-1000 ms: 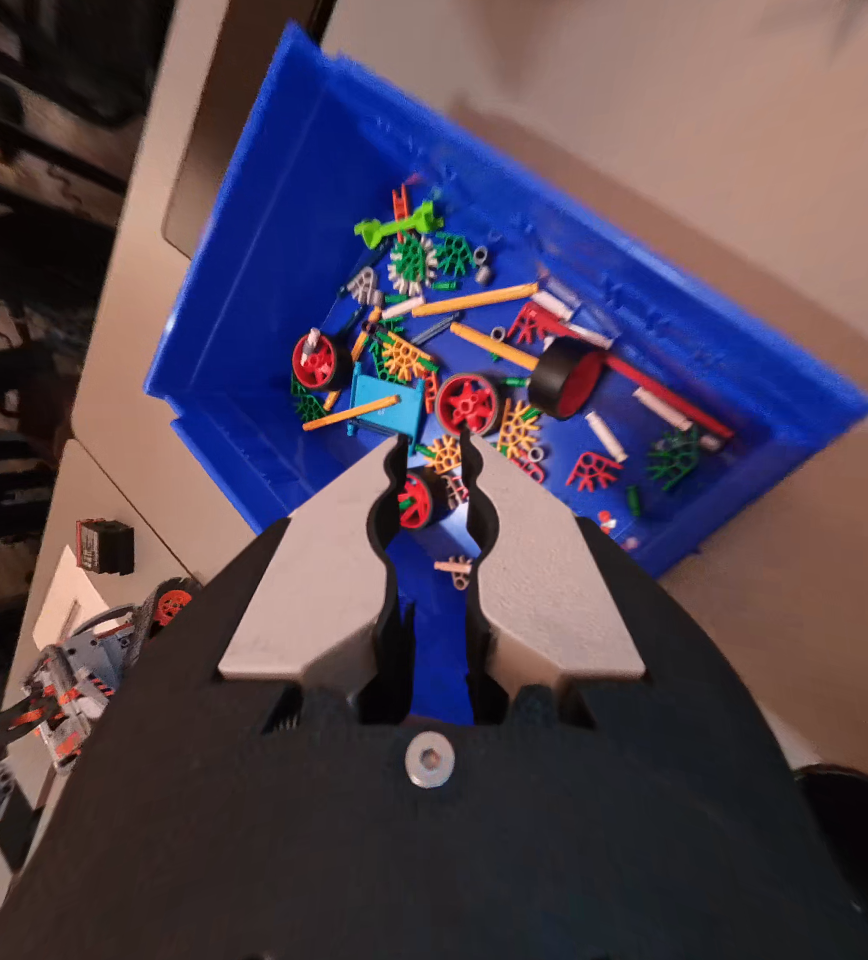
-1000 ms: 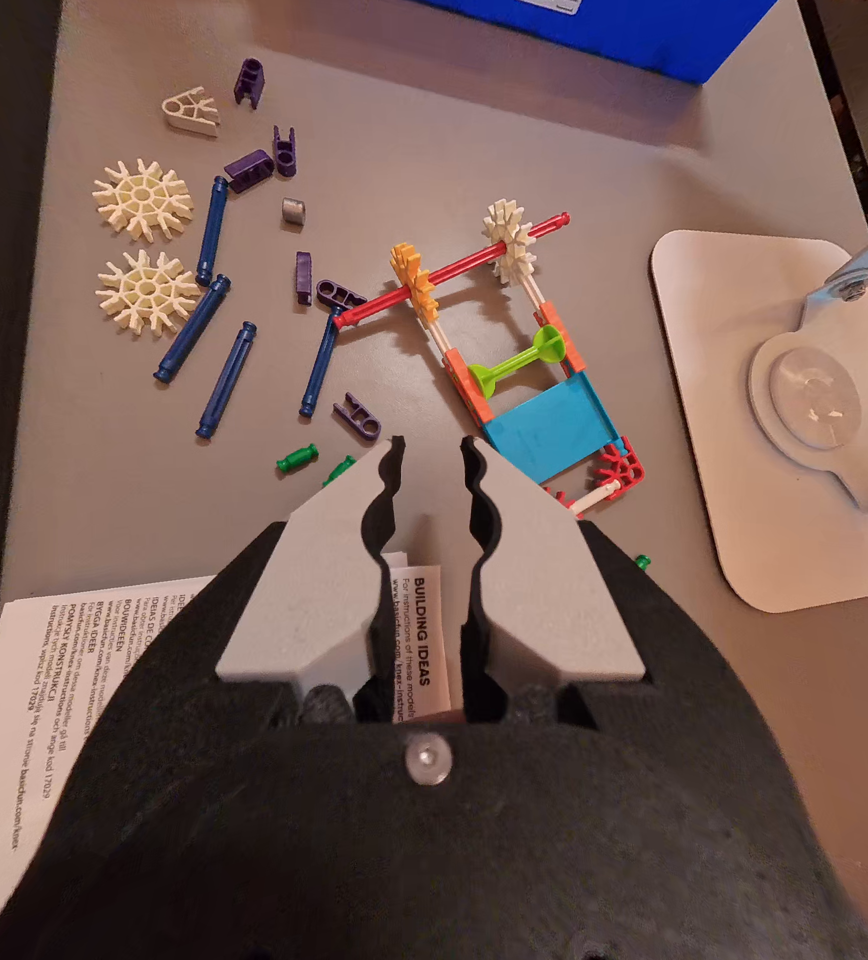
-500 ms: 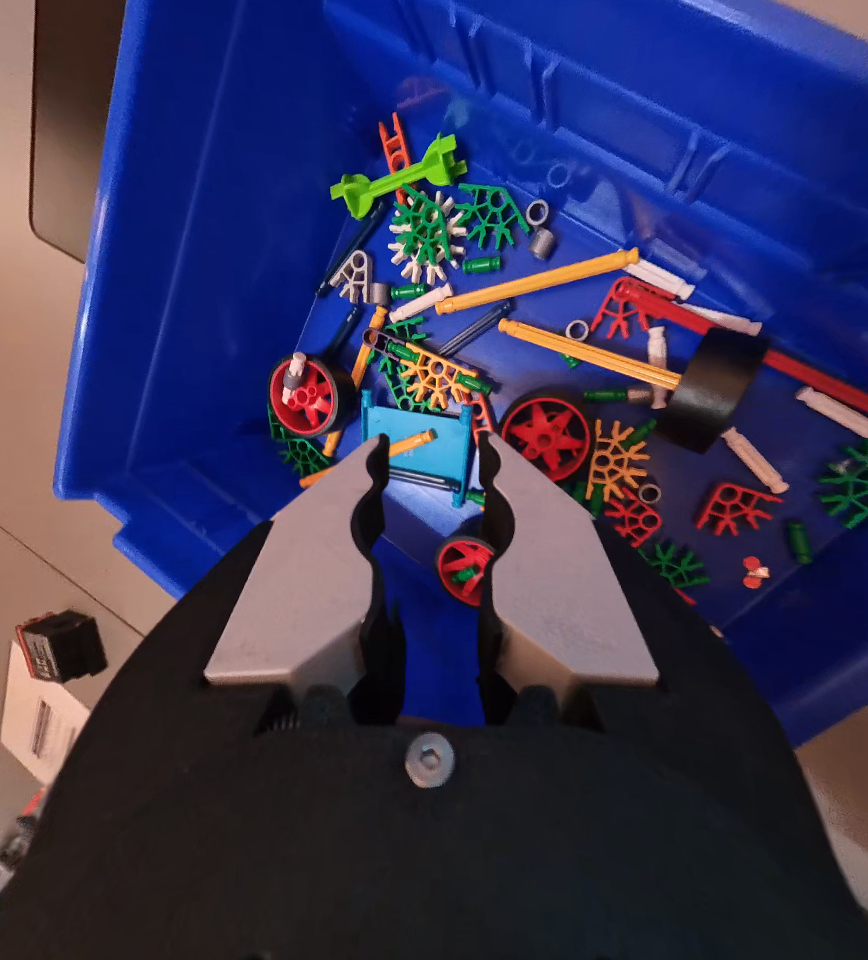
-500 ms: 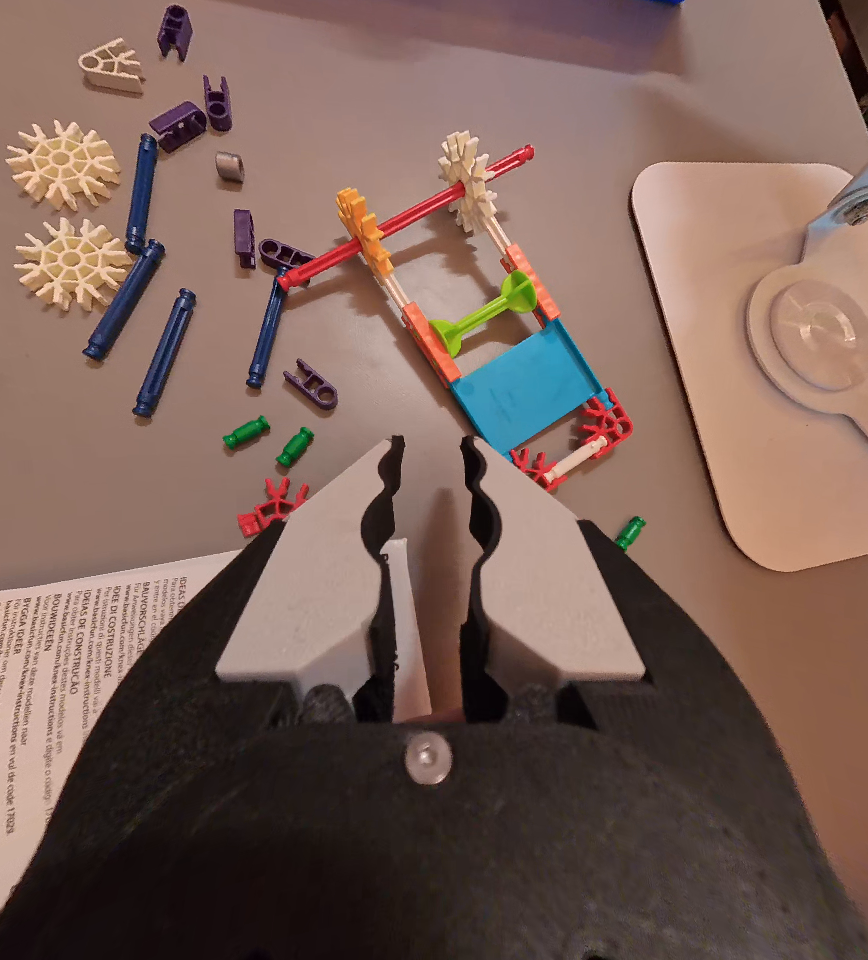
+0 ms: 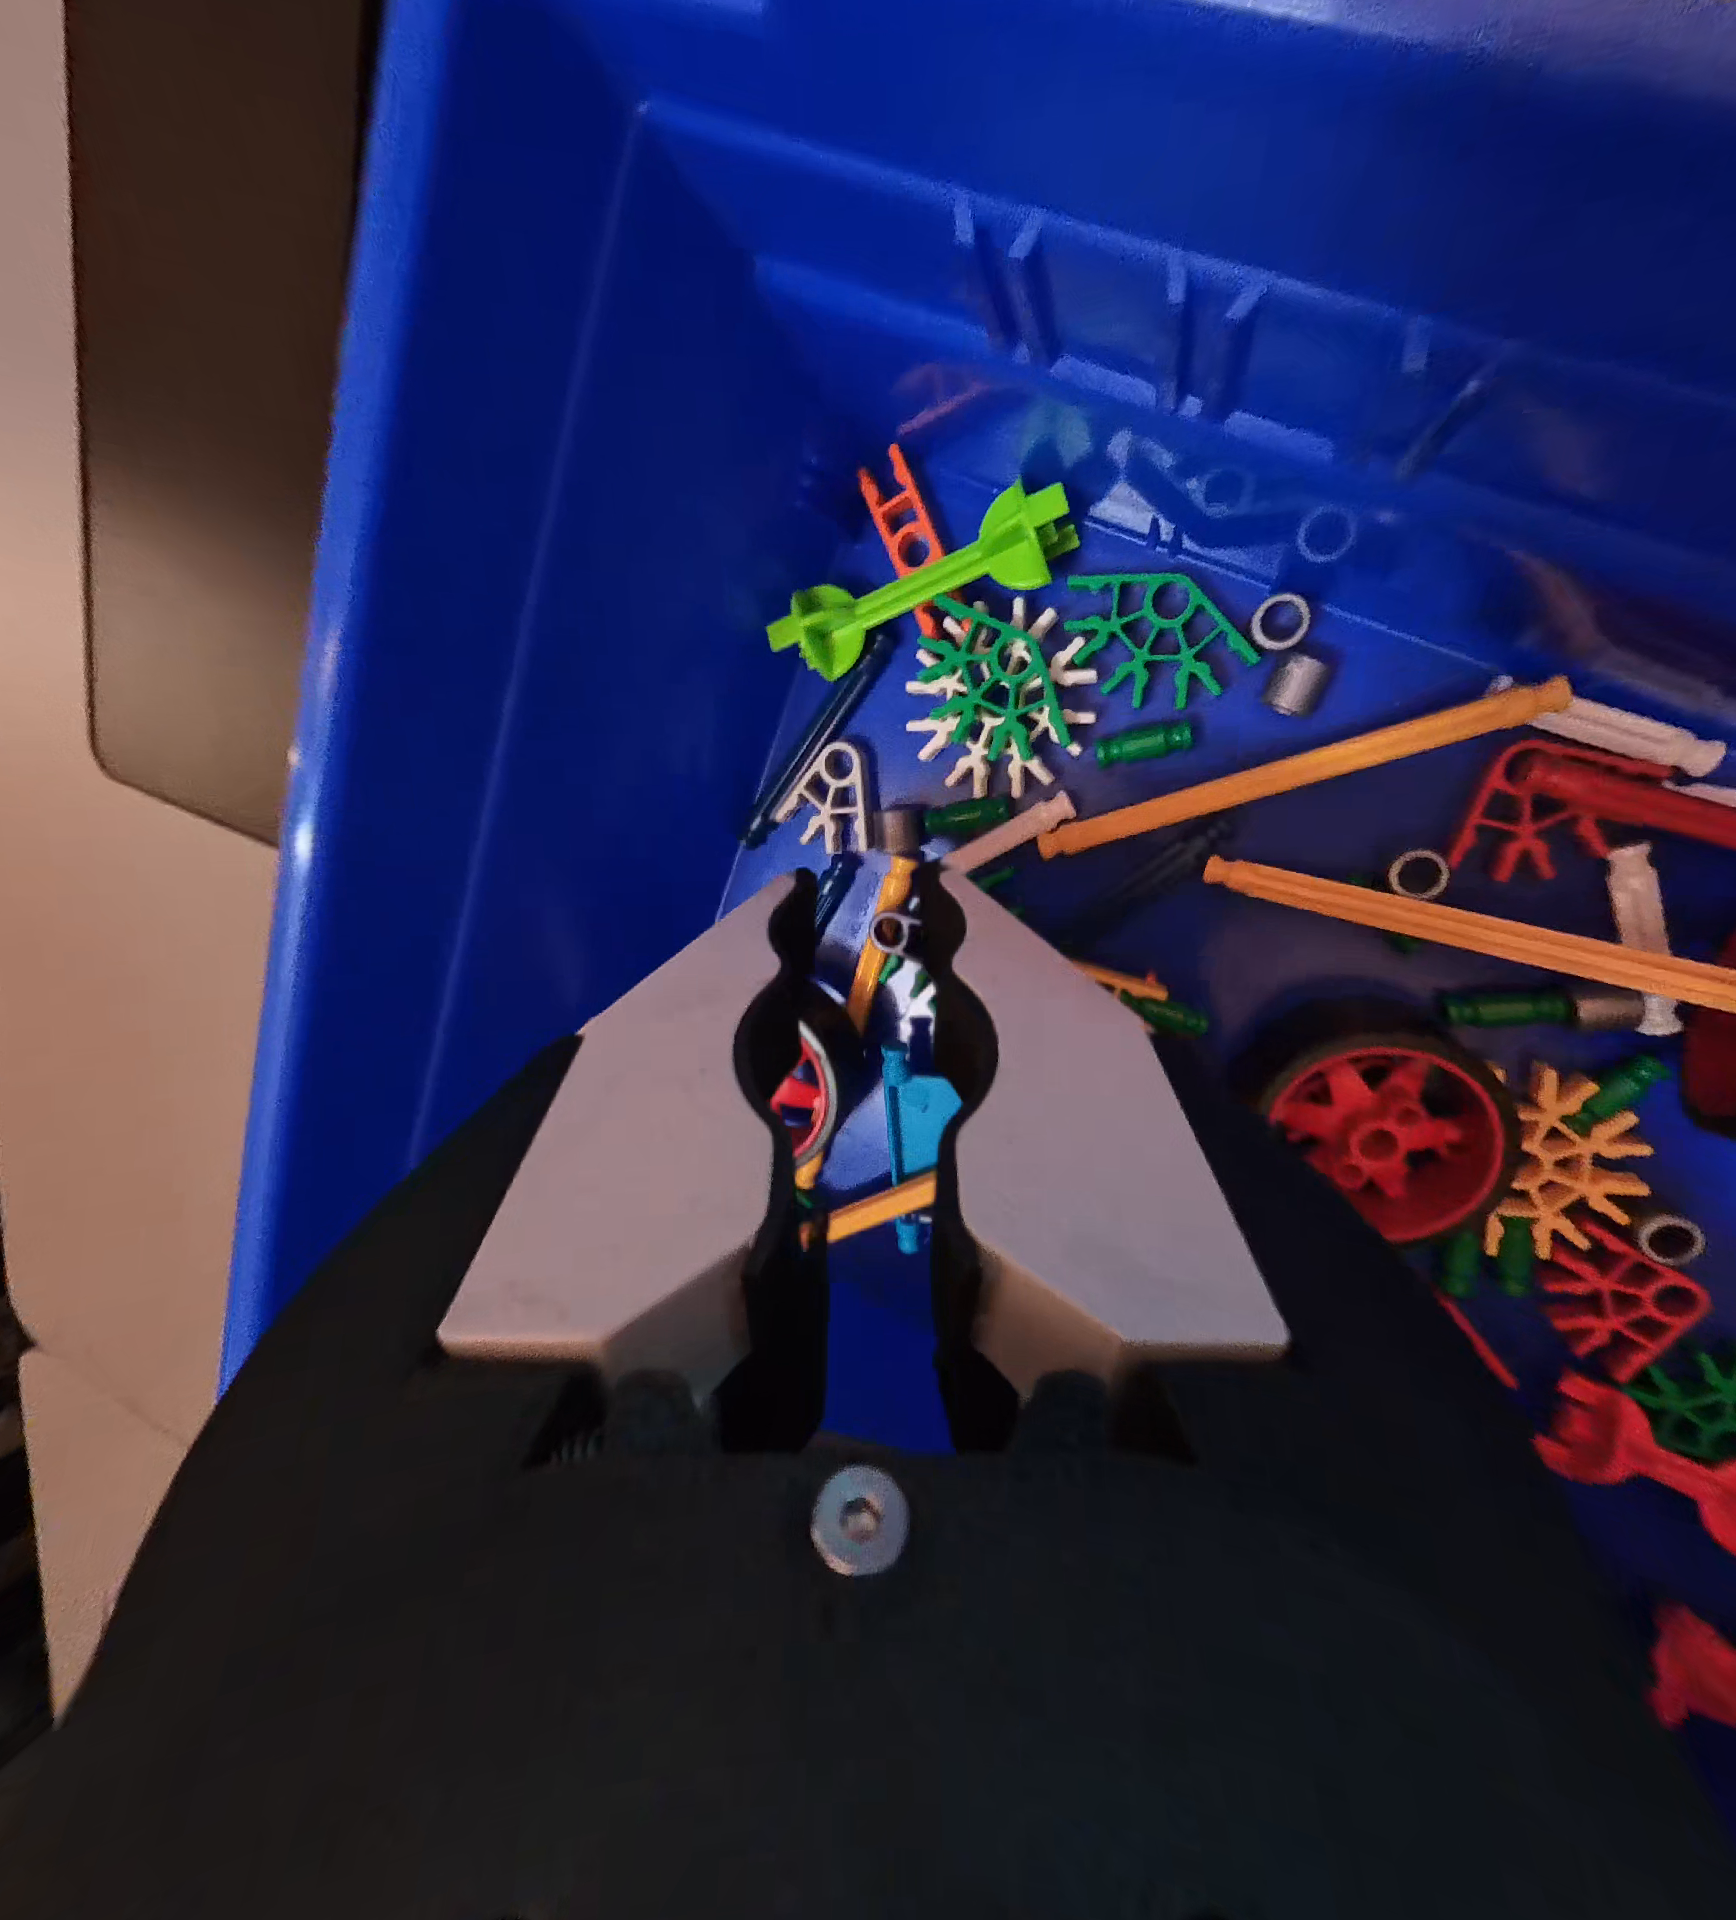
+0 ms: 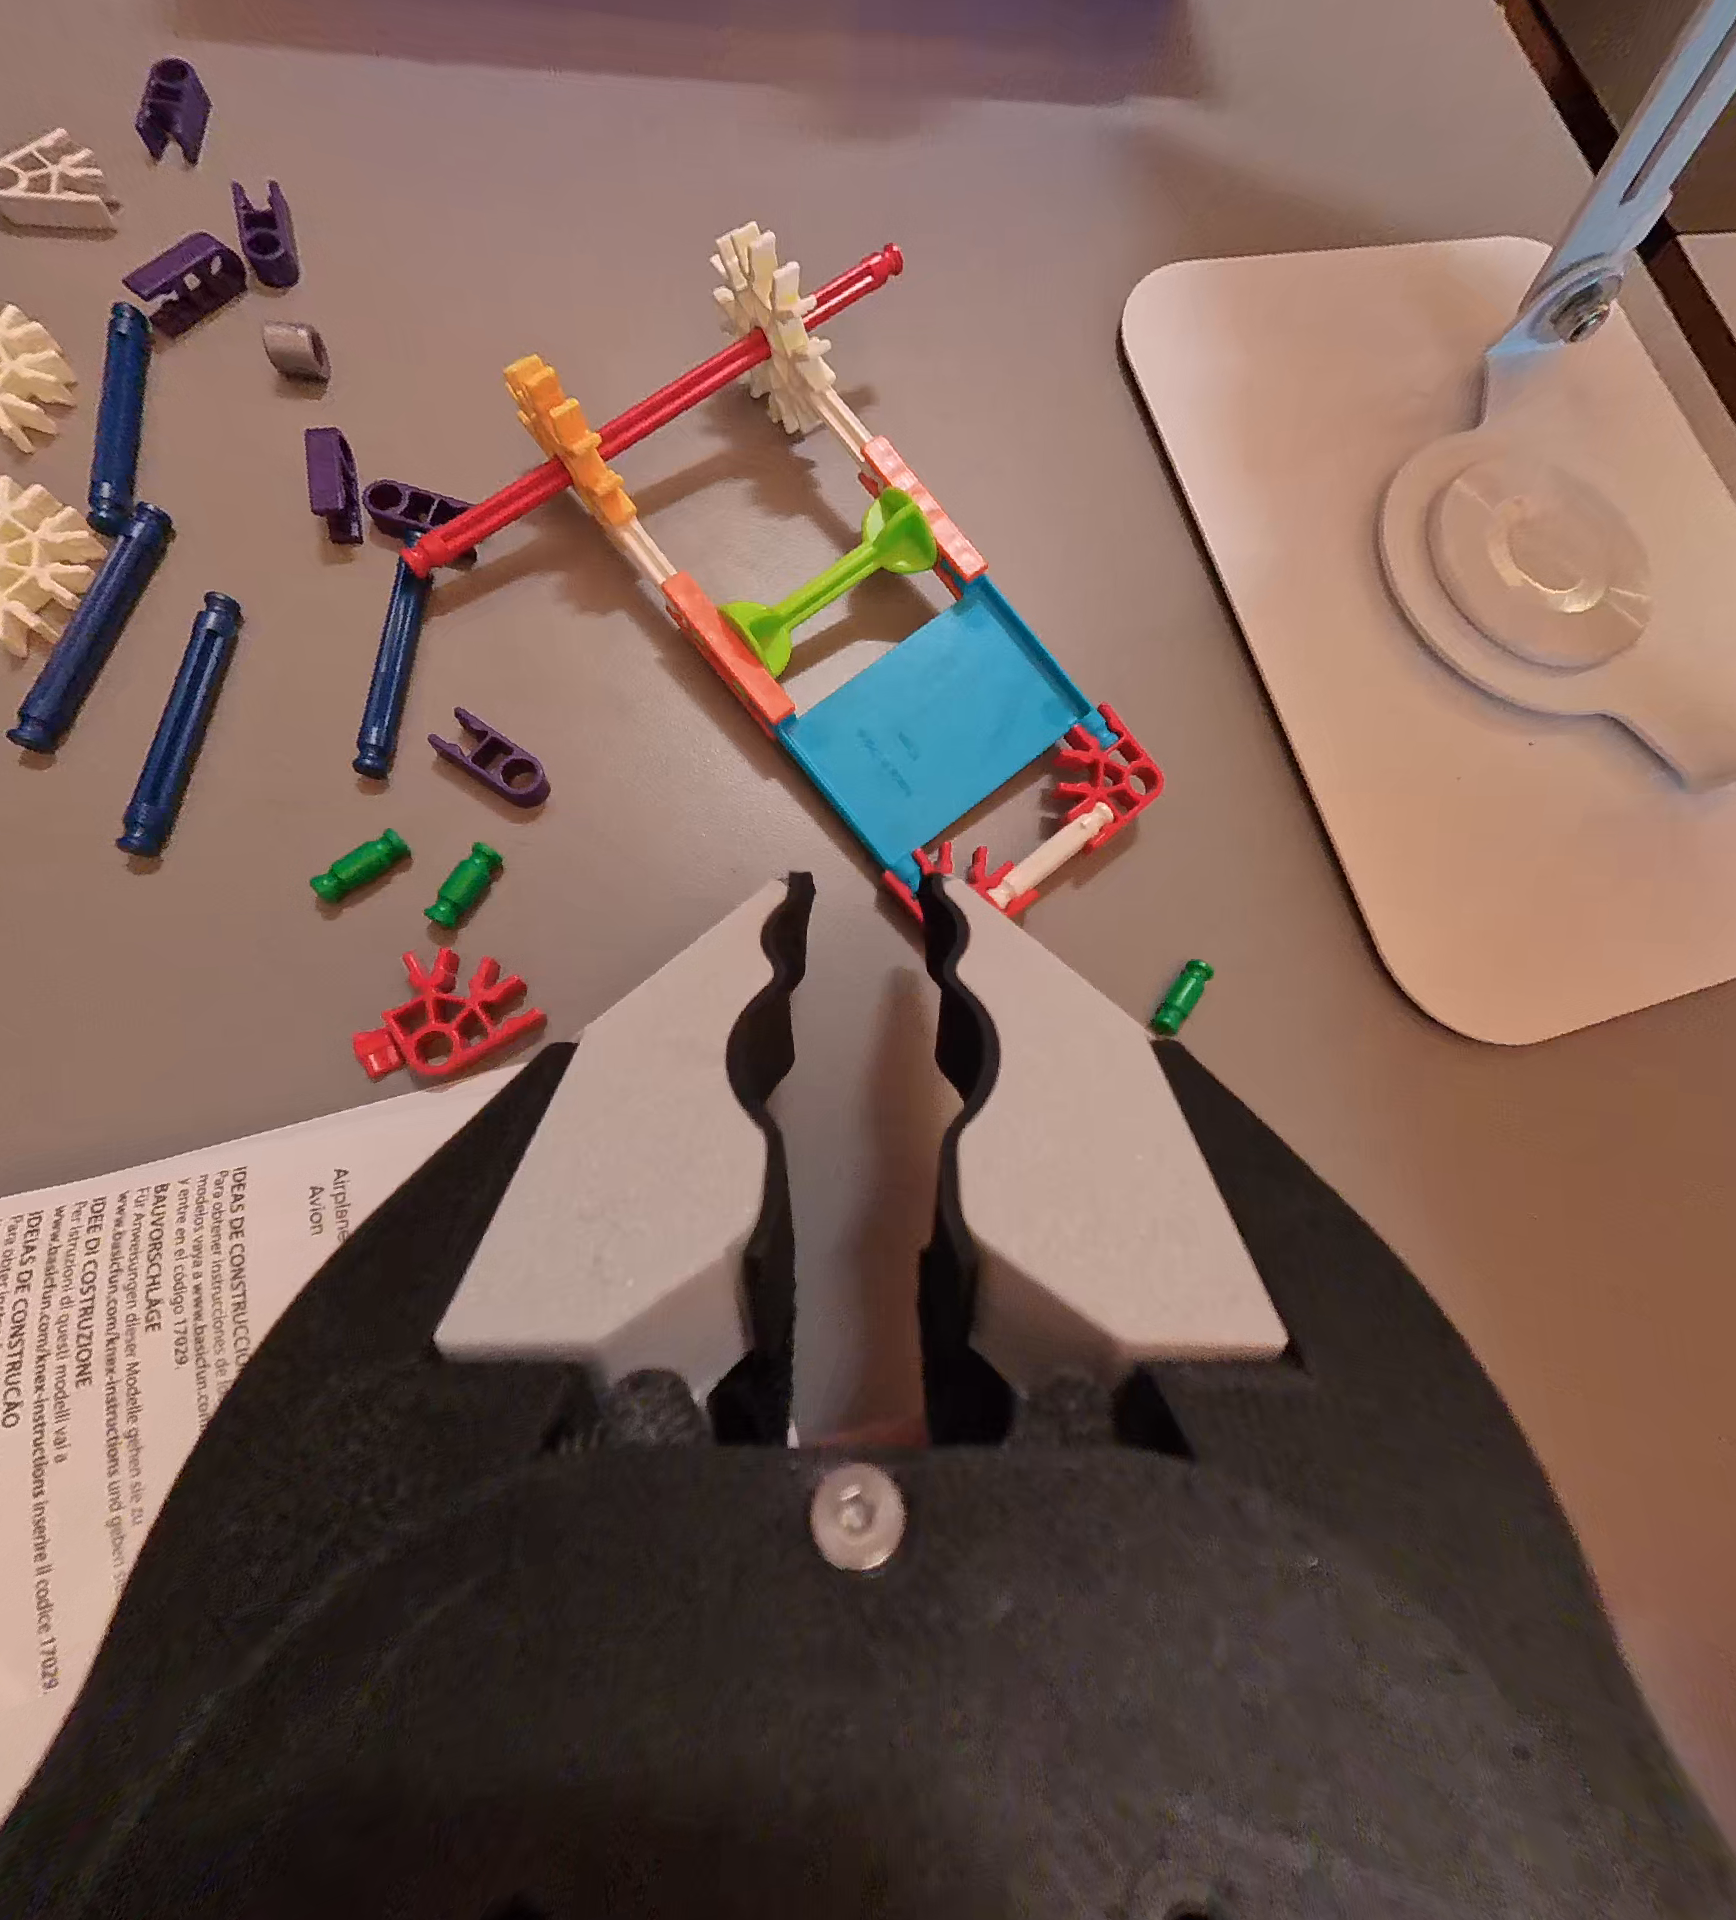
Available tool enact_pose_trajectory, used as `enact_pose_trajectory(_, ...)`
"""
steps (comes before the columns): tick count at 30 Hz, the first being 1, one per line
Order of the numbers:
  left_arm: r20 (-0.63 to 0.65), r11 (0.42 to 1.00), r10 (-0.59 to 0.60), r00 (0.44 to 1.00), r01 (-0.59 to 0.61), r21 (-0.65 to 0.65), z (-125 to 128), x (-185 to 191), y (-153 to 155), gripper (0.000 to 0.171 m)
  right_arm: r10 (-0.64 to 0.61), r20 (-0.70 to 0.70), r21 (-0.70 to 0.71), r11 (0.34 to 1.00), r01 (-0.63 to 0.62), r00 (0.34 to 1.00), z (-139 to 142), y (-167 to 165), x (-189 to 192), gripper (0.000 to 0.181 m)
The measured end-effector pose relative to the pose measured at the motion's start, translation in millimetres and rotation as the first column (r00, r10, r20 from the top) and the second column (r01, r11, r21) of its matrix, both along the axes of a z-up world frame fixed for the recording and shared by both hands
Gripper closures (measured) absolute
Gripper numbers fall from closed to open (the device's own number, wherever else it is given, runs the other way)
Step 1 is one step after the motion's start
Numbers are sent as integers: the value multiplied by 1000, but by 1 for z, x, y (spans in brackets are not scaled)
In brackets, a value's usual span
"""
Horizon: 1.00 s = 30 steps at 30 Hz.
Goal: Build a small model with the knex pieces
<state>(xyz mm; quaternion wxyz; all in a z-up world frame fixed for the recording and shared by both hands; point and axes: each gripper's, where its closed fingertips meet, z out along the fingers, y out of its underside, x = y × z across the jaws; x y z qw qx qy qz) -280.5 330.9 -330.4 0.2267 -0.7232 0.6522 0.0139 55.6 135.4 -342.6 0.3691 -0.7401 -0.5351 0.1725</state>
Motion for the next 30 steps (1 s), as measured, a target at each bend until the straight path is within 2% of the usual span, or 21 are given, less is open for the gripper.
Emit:
enact_pose_trajectory(4,-21,998,-32,999,30,-52,-9,8,-2,156,3,12,-3,1000,-3,1000,-3,0,1,161)
enact_pose_trajectory(7,-123,998,-27,992,20,-58,-19,-2,2,157,7,12,0,1000,-7,1000,-2,-1,1,162)
enact_pose_trajectory(19,-100,992,-21,995,8,-125,-24,10,2,164,19,26,15,1000,-19,999,0,-4,2,162)
enact_pose_trajectory(27,-113,994,-52,992,40,-102,-25,11,0,164,16,29,17,1000,-17,999,-1,-4,3,163)
enact_pose_trajectory(30,-126,997,-43,991,35,-69,-15,5,-1,164,15,28,19,1000,-16,999,0,-3,4,163)
